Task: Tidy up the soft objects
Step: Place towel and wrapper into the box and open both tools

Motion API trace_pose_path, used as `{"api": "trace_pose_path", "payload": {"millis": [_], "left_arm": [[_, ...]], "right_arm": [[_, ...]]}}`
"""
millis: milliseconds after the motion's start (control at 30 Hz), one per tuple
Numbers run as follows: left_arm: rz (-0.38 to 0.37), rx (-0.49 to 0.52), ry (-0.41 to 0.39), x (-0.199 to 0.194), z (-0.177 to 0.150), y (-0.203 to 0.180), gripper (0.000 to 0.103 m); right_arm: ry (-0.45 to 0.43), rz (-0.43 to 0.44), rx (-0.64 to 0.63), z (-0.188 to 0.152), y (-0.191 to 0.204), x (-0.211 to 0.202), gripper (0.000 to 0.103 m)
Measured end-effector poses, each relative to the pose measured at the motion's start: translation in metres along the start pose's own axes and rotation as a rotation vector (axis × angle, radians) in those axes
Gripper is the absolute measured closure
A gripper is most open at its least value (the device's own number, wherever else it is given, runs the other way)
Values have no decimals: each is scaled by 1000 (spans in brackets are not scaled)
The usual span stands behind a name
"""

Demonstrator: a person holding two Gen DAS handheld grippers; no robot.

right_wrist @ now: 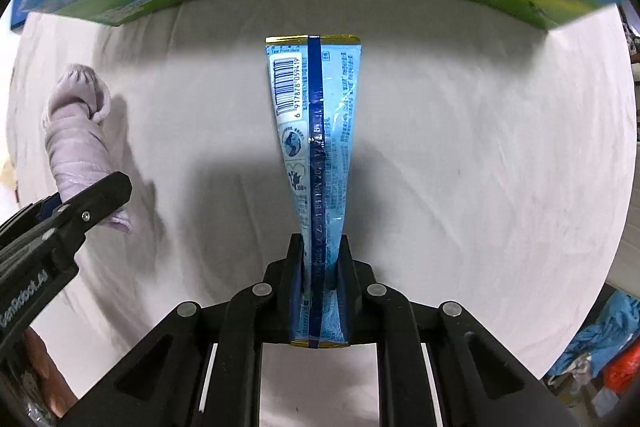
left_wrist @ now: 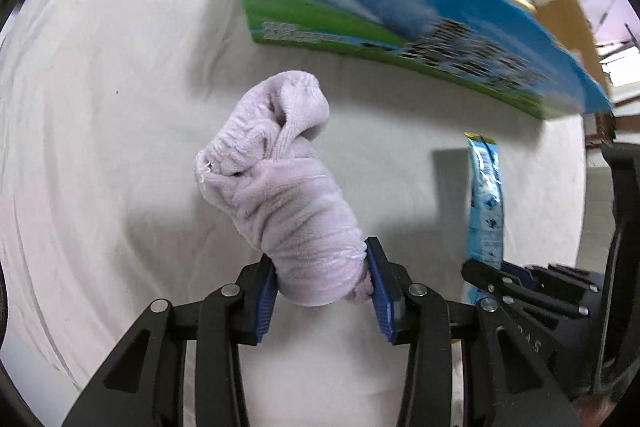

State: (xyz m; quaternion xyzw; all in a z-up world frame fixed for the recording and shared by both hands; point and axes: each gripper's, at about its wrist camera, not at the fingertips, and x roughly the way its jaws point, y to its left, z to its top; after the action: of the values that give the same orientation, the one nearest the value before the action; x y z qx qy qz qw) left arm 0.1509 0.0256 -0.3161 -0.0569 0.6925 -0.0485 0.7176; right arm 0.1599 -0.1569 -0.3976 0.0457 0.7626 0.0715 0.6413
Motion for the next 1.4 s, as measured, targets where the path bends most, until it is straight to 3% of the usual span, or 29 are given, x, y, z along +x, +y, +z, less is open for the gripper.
{"api": "trace_pose_path", "payload": {"millis": [167, 267, 333, 433, 600, 767, 933, 1067, 1267, 1400], "left_arm": [[-65, 56, -28, -29, -19, -17, 65], [-79, 99, -60, -46, -12, -32, 65], [-87, 129, -89, -59, -1, -36, 65], [-110, 165, -127, -83, 11, -41, 65], [-102, 228, -201, -112, 49, -55, 65], [-58, 275, -249, -130, 118, -68, 65], [-16, 311, -218, -119, 184, -78, 65], [9, 303, -136, -86, 231, -75, 65], [74, 276, -46, -41, 272, -59, 65], [116, 261, -17, -19, 293, -51, 65]], "right_arm": [[-49, 45, -7, -19, -10, -28, 88], [-86, 73, -11, -28, -12, -53, 89], [-111, 92, -12, -15, -19, -73, 89], [-157, 116, -12, -26, -18, -121, 89], [-243, 151, 3, -9, -23, -178, 89], [-326, 140, 49, 32, -21, -203, 89], [-365, 59, 86, 90, -24, -209, 89], [-337, 14, 129, 138, -35, -198, 89], [-255, -15, 201, 192, -54, -159, 89], [-228, -42, 223, 208, -59, -140, 89]]}}
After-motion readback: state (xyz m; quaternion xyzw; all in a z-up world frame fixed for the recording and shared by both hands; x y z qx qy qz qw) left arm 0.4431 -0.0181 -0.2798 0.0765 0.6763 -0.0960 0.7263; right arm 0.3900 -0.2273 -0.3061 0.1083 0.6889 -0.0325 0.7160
